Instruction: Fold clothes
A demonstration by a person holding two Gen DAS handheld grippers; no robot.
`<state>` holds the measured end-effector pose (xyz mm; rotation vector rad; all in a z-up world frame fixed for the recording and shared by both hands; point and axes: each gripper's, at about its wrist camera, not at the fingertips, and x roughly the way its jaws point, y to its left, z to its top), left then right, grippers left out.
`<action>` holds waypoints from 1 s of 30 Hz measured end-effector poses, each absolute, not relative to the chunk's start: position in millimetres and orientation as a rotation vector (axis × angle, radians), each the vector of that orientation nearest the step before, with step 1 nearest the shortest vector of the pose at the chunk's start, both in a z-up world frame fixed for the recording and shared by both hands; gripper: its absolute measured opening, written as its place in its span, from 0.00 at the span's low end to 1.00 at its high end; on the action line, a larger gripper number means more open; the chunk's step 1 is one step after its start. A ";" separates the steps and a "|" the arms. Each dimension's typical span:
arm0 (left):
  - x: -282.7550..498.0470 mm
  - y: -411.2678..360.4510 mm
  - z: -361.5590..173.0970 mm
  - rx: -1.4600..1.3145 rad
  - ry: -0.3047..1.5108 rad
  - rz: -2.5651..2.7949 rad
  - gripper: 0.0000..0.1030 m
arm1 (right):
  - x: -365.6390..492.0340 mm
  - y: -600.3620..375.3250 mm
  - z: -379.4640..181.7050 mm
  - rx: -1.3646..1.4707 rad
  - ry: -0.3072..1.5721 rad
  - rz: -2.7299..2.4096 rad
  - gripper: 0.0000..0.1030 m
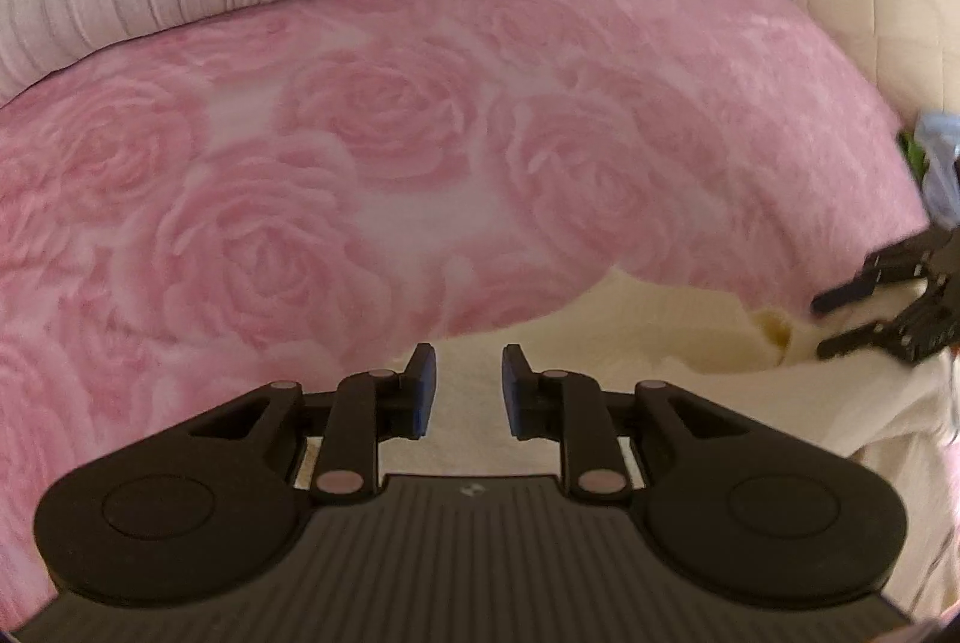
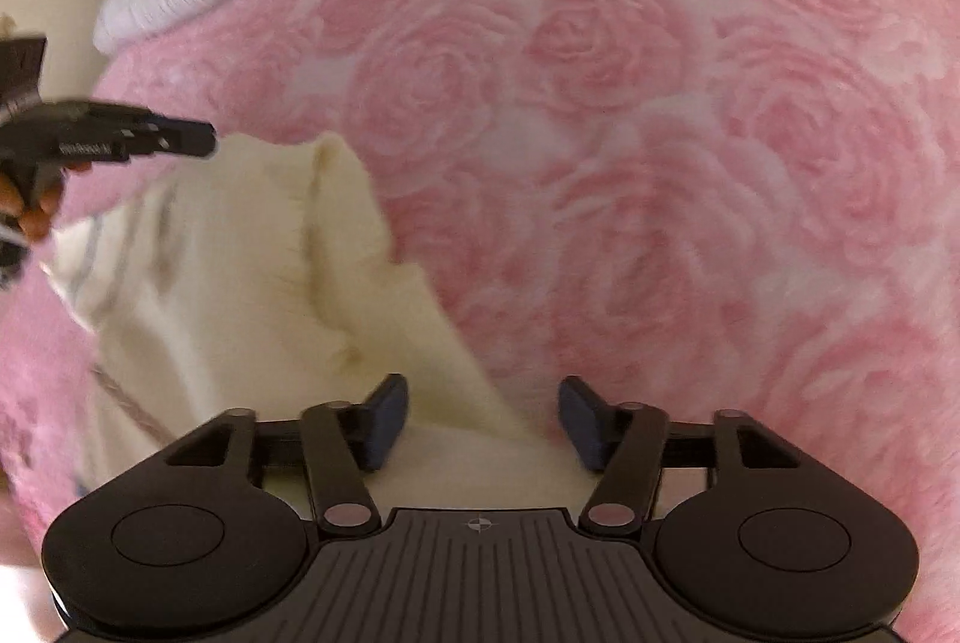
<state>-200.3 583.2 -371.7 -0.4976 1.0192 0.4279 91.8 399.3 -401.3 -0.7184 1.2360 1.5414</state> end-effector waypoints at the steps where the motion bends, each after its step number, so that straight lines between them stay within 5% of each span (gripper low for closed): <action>1: -197.3 584.6 -376.7 -0.476 1.045 0.424 0.19 | 89.6 400.5 -403.4 -0.730 1.240 1.543 0.59; 4: -192.8 581.2 -387.2 -0.394 1.071 0.424 0.21 | 79.9 403.1 -405.4 -0.804 1.207 1.571 0.58; 7: -187.6 577.8 -395.8 -0.351 1.084 0.433 0.23 | 68.7 407.6 -403.0 -0.905 1.151 1.621 0.13; 9: -185.0 572.4 -398.2 -0.305 1.091 0.443 0.21 | 68.5 414.8 -399.2 -0.928 1.095 1.607 0.06; 12: -182.3 563.9 -395.3 -0.216 1.089 0.432 0.06 | 75.8 430.0 -391.1 -0.914 0.993 1.536 0.05; 17: -191.3 579.0 -369.4 -0.236 0.928 0.547 0.02 | 87.9 455.4 -377.5 -0.887 0.826 1.414 0.05; 22: -187.5 601.4 -375.0 -0.351 0.923 0.727 0.07 | 101.1 480.3 -366.2 -0.855 0.678 1.282 0.19; 25: -200.1 606.7 -382.2 -0.390 0.944 0.794 0.08 | 130.4 472.2 -379.1 -0.703 0.833 1.169 0.28; 30: -200.5 605.2 -389.7 -0.413 0.936 0.758 0.28 | 158.2 425.9 -371.4 -0.566 0.957 1.158 0.40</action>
